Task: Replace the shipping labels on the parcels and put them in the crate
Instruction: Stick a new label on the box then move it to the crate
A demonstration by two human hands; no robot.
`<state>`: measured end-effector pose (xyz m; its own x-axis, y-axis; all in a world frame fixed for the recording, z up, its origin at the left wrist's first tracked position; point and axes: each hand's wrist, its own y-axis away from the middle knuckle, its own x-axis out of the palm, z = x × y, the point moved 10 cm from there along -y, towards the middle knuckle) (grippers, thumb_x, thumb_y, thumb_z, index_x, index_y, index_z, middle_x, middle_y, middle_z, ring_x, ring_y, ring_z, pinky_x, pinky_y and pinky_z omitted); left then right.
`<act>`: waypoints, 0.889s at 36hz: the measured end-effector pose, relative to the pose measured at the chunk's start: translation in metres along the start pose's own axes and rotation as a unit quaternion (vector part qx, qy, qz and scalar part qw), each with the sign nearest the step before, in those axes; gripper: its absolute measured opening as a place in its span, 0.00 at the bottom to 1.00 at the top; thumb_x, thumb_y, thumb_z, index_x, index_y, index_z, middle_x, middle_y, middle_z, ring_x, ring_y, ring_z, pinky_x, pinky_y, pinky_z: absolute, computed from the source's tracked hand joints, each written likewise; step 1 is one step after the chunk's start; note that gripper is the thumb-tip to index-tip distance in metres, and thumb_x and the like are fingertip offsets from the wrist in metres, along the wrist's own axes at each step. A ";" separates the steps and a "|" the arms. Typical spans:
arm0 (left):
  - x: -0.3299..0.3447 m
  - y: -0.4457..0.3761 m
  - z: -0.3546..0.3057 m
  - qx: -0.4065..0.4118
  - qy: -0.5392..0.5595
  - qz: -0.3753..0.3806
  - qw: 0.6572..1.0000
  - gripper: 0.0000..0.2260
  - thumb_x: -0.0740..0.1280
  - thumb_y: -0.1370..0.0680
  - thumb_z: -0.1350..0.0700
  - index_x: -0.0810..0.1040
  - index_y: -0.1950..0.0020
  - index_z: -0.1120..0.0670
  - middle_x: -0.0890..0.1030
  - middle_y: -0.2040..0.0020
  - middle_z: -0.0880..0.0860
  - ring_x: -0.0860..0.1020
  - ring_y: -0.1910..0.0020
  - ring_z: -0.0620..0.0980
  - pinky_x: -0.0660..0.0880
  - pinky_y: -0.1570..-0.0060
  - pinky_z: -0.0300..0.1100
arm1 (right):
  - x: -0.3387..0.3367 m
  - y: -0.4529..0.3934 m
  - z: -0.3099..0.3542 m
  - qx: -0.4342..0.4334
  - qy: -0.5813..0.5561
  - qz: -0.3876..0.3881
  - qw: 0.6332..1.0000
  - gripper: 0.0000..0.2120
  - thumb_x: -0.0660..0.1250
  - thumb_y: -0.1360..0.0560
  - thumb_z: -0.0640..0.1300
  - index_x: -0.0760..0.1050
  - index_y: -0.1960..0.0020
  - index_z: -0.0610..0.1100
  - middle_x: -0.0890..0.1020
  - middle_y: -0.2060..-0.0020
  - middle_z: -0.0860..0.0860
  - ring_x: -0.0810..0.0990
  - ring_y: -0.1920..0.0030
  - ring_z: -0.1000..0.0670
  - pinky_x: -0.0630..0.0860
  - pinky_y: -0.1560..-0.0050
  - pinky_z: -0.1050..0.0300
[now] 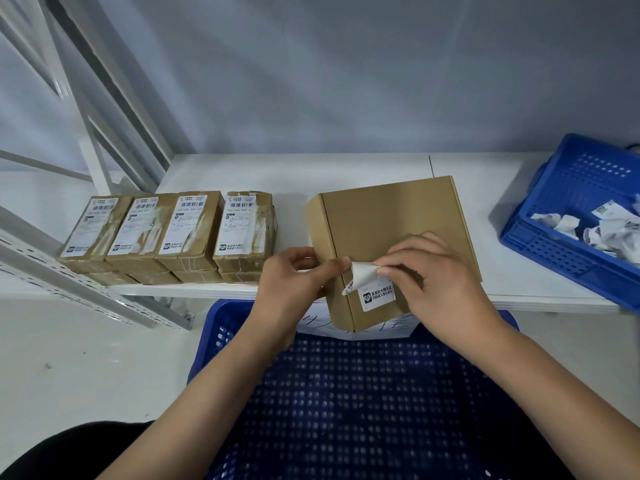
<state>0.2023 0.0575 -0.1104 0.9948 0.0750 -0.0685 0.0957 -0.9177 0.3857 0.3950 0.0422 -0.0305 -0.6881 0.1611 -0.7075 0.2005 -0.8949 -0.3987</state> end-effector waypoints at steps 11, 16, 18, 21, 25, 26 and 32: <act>-0.001 0.002 -0.003 -0.032 0.047 0.023 0.998 0.16 0.79 0.27 0.57 0.81 0.43 0.62 0.87 0.50 0.59 0.86 0.51 0.56 0.84 0.50 0.51 | -0.004 0.004 0.008 -0.018 -0.012 -0.002 1.000 0.04 0.74 0.26 0.38 0.86 0.51 0.41 0.82 0.57 0.51 0.74 0.52 0.55 0.71 0.48 0.70; -0.001 -0.001 -0.004 -0.043 0.059 0.043 0.996 0.18 0.78 0.27 0.56 0.82 0.42 0.64 0.87 0.49 0.59 0.86 0.49 0.57 0.83 0.46 0.52 | -0.006 0.004 0.012 -0.028 -0.012 -0.015 0.999 0.04 0.74 0.26 0.37 0.86 0.51 0.41 0.82 0.57 0.51 0.74 0.52 0.55 0.70 0.48 0.71; -0.001 -0.002 -0.003 -0.046 0.061 0.044 0.996 0.19 0.78 0.27 0.55 0.82 0.41 0.63 0.87 0.48 0.59 0.86 0.48 0.57 0.83 0.45 0.53 | -0.007 0.005 0.013 -0.030 -0.014 -0.018 0.999 0.04 0.74 0.26 0.37 0.85 0.52 0.41 0.82 0.57 0.51 0.74 0.52 0.55 0.70 0.48 0.71; -0.004 -0.003 -0.003 -0.052 0.070 0.038 0.995 0.18 0.78 0.26 0.56 0.82 0.42 0.64 0.87 0.48 0.59 0.86 0.50 0.56 0.84 0.47 0.50 | -0.009 0.006 0.014 -0.034 -0.021 -0.020 0.999 0.04 0.74 0.26 0.37 0.86 0.52 0.41 0.82 0.57 0.52 0.74 0.52 0.54 0.71 0.50 0.71; -0.014 -0.006 -0.006 -0.054 0.094 0.021 0.994 0.15 0.76 0.25 0.56 0.83 0.44 0.65 0.87 0.49 0.59 0.86 0.50 0.56 0.84 0.51 0.47 | -0.014 0.009 0.022 -0.046 -0.020 -0.028 0.998 0.03 0.74 0.26 0.38 0.85 0.53 0.42 0.82 0.57 0.53 0.75 0.52 0.55 0.70 0.49 0.70; -0.015 -0.008 -0.006 -0.053 0.098 0.018 0.994 0.15 0.76 0.25 0.56 0.83 0.44 0.65 0.87 0.48 0.59 0.86 0.50 0.56 0.84 0.51 0.47 | -0.016 0.011 0.023 -0.047 -0.021 -0.033 0.998 0.03 0.73 0.26 0.38 0.85 0.53 0.42 0.82 0.57 0.53 0.75 0.52 0.55 0.70 0.48 0.70; -0.020 -0.011 -0.007 -0.055 0.112 0.018 0.992 0.21 0.77 0.25 0.54 0.79 0.39 0.65 0.86 0.46 0.60 0.86 0.48 0.58 0.83 0.45 0.52 | -0.024 0.011 0.020 -0.036 -0.051 -0.058 0.996 0.04 0.74 0.26 0.36 0.85 0.52 0.42 0.82 0.56 0.53 0.78 0.50 0.53 0.73 0.47 0.65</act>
<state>0.1814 0.0693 -0.1068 0.9792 0.1386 0.1481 0.0507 -0.8742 0.4830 0.3995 0.0205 -0.0061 -0.7758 0.2148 -0.5933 0.1632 -0.8400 -0.5175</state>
